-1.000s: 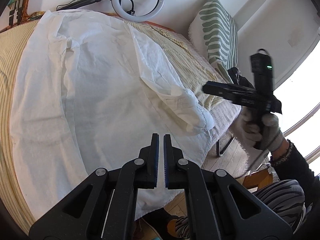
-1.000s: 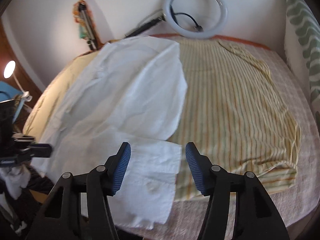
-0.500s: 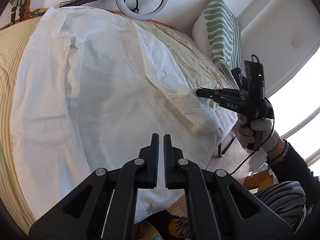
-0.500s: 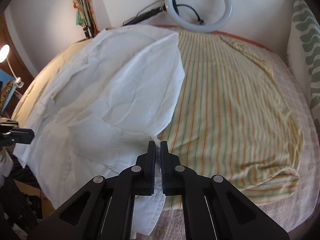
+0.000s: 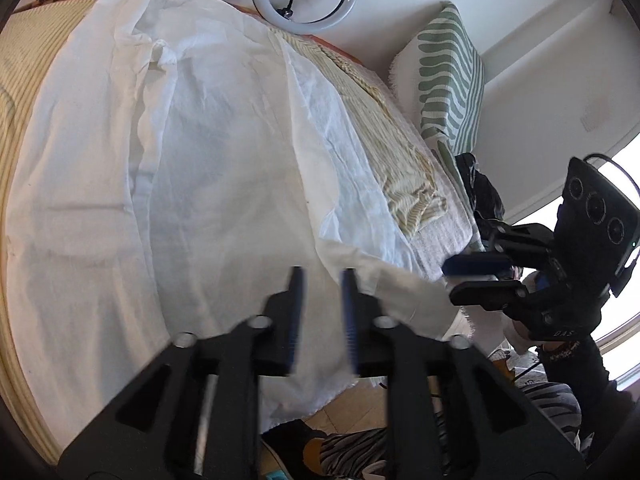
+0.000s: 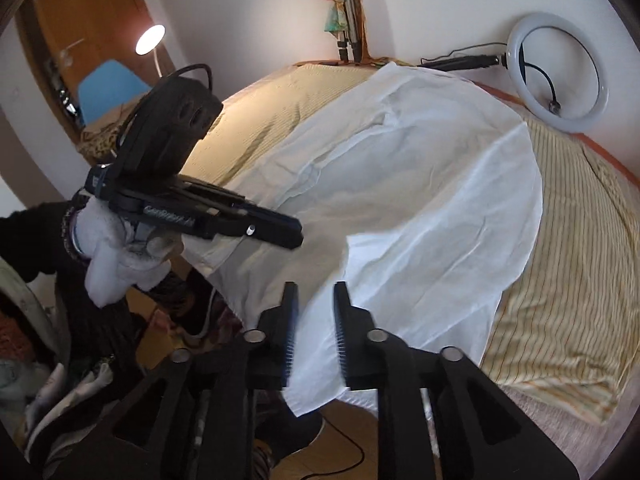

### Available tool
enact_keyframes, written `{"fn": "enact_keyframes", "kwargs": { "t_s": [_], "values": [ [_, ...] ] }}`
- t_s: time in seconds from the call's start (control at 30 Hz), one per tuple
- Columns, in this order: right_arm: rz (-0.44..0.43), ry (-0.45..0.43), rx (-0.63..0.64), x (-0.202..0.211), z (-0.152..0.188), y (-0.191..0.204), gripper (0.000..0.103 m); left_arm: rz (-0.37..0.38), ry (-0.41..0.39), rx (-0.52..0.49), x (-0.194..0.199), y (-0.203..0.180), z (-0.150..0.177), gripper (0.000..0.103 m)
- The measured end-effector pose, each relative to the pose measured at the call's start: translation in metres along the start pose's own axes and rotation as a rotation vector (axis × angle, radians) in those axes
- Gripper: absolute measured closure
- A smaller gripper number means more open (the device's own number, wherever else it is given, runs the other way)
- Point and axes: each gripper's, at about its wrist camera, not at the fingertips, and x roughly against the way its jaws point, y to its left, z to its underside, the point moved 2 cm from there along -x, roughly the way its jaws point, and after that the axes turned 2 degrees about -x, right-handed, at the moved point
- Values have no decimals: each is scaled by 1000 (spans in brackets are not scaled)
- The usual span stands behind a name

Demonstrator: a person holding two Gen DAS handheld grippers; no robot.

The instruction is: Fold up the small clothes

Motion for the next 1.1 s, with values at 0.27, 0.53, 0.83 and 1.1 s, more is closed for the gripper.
{"fn": "enact_keyframes", "kwargs": {
  "t_s": [0.27, 0.53, 0.83, 1.1],
  "values": [
    [151, -46, -276, -10, -50, -107, 70, 51, 20, 31, -3, -5, 13, 69],
    [195, 38, -389, -66, -139, -165, 61, -44, 50, -1, -17, -2, 30, 69],
    [437, 283, -311, -152, -158, -183, 98, -34, 78, -24, -31, 3, 39, 98],
    [526, 164, -172, -127, -189, -165, 103, 115, 43, 108, -26, 2, 32, 102]
  ]
}}
